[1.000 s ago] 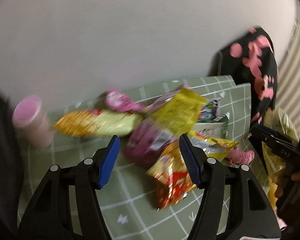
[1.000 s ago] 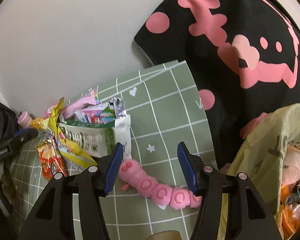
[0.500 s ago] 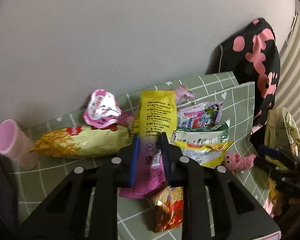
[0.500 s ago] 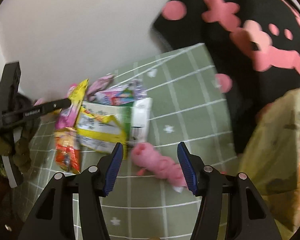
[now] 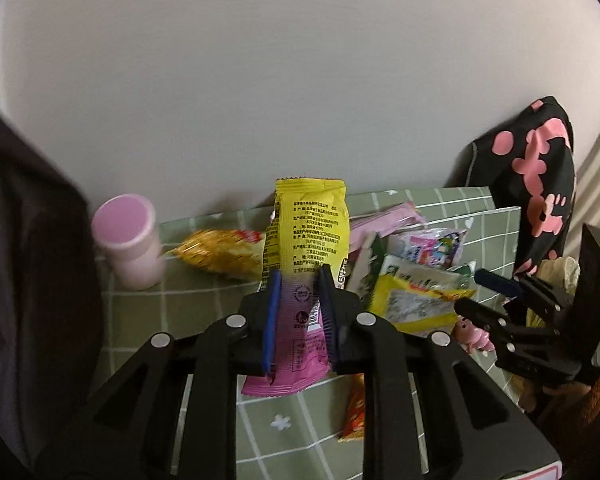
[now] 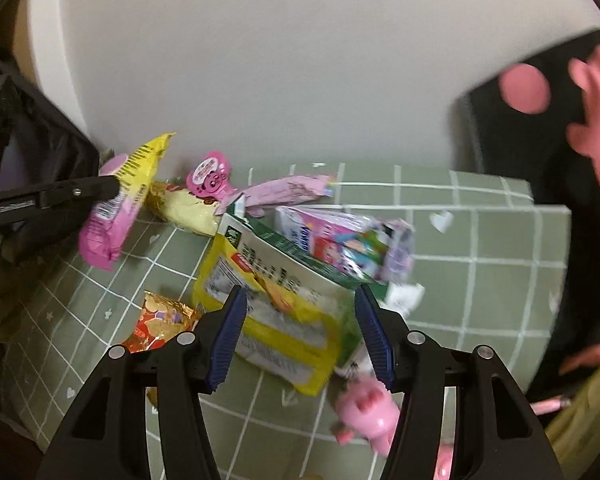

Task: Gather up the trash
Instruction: 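Grasp the yellow-and-pink wrapper with the left tool while the right tool grasps the yellow snack packet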

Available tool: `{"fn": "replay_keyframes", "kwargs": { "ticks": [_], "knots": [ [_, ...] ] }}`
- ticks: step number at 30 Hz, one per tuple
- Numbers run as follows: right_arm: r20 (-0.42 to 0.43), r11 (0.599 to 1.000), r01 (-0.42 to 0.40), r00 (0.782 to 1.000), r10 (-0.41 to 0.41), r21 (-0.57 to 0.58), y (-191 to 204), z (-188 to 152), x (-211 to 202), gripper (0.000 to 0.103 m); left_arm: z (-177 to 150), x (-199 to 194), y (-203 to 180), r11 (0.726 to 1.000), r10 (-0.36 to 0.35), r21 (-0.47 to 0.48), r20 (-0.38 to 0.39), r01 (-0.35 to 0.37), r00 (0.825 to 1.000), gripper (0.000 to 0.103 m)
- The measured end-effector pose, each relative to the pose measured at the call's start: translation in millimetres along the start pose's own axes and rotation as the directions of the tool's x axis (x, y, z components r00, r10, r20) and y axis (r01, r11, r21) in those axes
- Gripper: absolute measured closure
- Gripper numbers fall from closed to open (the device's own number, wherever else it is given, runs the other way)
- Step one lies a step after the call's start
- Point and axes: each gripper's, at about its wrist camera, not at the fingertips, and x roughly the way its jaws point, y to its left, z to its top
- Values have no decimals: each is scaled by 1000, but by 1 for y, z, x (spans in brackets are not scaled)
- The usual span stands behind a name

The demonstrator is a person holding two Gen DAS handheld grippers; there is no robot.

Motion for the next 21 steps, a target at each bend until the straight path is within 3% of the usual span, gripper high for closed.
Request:
{"fn": "replay_keyframes", "kwargs": {
  "ticks": [5,8,16,18,21],
  "knots": [
    [-54,998,-22,998,19,-65,9,1,20,58,-11,-9,15,999,22,-36,1,-22,1000,85],
    [-95,997,-35,995,28,-70,12,-4,30,68,-15,-10,20,999,31,-39,-5,-32,999,85],
    [-117,999,-32,993,30,-20,14,-24,17,75,-19,-4,16,1000,9,-28,-22,-10,1000,85],
    [-107,1000,-18,994,18,8,11,-28,10,82,-18,-4,16,1000,3,-28,-23,-3,1000,85],
    [-110,998,-11,994,17,55,6,-33,2,82,-18,-2,13,1000,-6,-28,-23,6,1000,85]
  ]
}}
